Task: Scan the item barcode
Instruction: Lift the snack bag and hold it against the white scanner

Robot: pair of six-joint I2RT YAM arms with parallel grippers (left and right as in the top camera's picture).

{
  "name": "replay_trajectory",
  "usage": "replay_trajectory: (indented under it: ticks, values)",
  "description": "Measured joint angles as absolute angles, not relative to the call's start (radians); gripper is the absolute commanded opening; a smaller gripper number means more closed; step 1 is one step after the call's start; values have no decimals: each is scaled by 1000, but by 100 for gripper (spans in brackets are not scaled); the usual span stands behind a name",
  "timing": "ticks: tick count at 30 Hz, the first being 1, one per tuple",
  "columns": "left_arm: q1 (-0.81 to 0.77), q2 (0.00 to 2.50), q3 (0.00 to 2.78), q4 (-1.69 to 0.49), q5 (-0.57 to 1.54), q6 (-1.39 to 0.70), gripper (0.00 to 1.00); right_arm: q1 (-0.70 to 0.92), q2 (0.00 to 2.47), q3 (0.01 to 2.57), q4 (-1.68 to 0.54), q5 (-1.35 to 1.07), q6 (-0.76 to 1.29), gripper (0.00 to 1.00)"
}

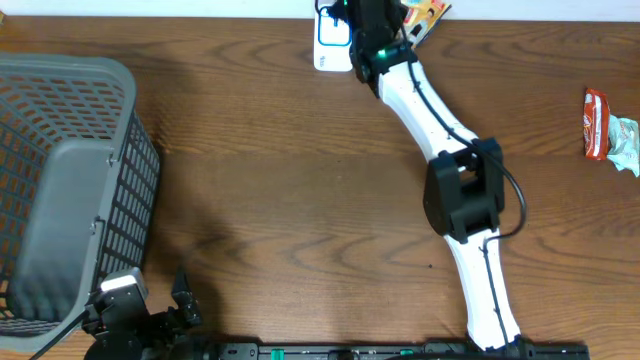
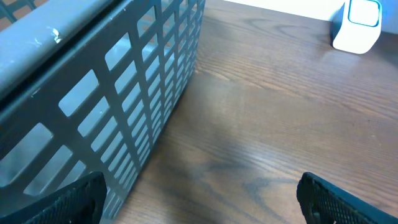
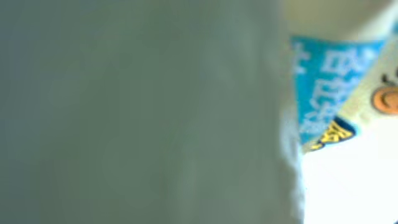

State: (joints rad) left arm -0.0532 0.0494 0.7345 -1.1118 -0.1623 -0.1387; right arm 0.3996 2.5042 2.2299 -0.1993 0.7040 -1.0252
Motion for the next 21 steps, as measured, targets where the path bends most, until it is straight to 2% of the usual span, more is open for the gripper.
replay_trajectory:
  ticks: [4, 12, 19, 21]
  values:
    - [-53, 50, 735, -1111, -163, -139, 98, 397, 2582, 2230, -126, 739, -1140, 1]
    - [-53, 50, 735, -1111, -163, -139, 98, 416, 2624, 2230, -131, 729, -1132, 1]
    - [-53, 49, 735, -1111, -163, -139, 98, 397, 2587, 2229, -588, 714, -949, 1]
    - [-53, 50, 735, -1111, -163, -139, 98, 352, 2548, 2227, -742, 686, -856, 4]
